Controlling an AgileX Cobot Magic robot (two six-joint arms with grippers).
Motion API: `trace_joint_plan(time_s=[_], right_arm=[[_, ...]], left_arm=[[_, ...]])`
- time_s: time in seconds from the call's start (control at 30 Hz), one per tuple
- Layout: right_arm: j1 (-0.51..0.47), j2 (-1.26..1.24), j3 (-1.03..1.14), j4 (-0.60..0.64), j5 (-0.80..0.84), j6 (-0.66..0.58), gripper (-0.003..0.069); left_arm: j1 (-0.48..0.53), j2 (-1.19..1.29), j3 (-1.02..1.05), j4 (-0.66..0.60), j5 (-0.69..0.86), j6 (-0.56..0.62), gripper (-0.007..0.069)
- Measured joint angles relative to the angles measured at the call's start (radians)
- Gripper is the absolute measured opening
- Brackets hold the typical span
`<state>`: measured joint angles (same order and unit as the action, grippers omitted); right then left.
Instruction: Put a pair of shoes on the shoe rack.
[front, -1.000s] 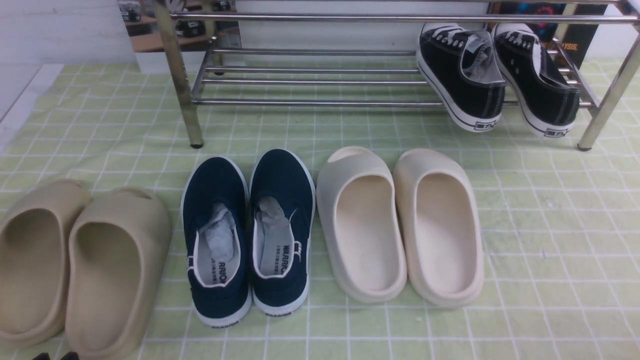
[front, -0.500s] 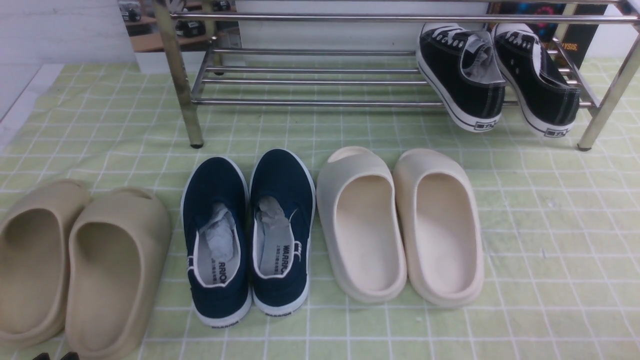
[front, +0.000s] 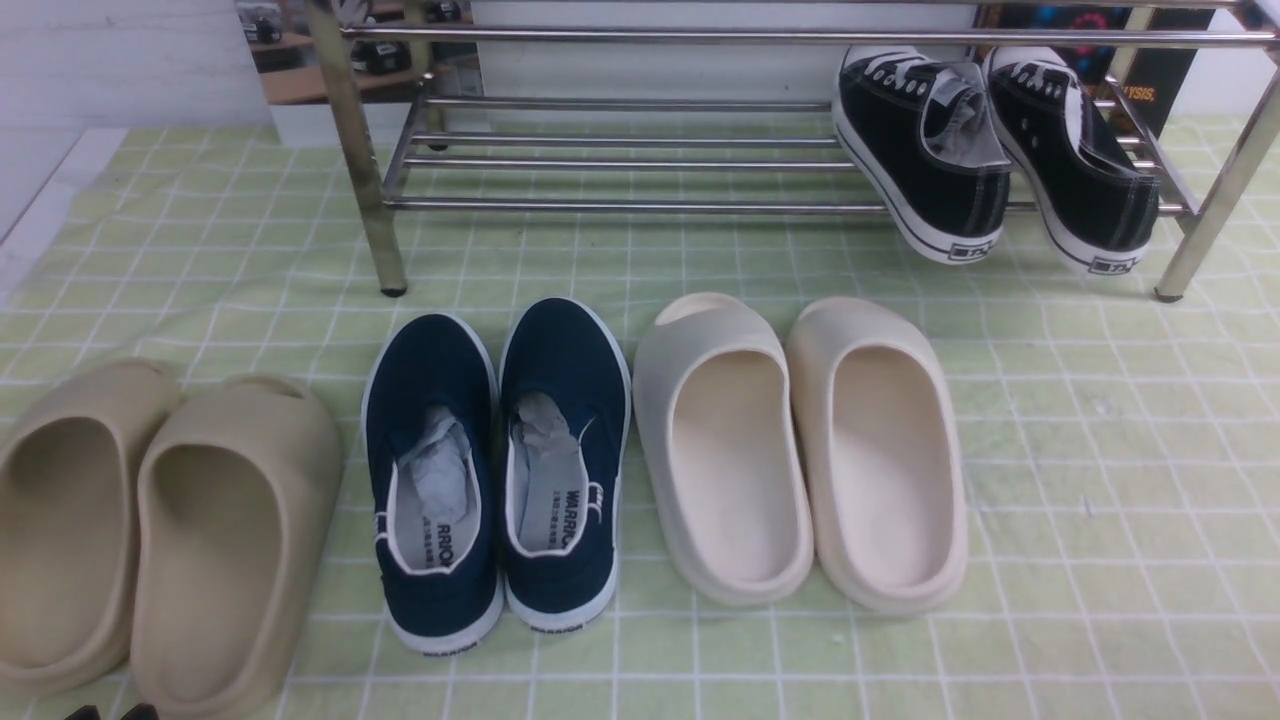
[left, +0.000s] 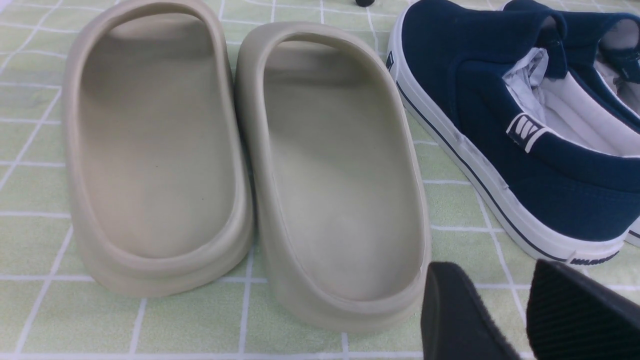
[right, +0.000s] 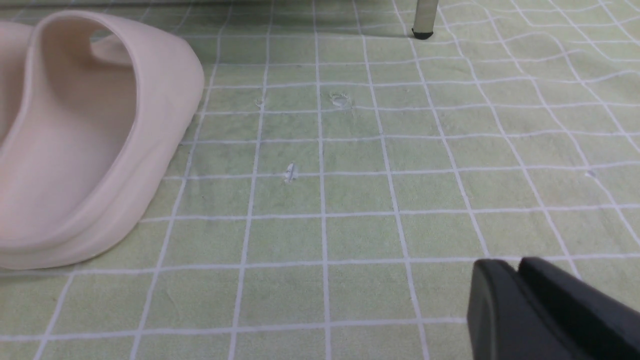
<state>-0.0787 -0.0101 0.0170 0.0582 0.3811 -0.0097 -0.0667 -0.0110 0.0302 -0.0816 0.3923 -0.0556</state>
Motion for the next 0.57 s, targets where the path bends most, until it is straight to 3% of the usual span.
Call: trace_joint_plan(time_s=[0.57], right_arm=[[0.0, 0.0, 0.0, 0.0, 0.0, 0.0, 0.0115]], left_arm=[[0.0, 0.0, 0.0, 0.0, 0.0, 0.0, 0.024]])
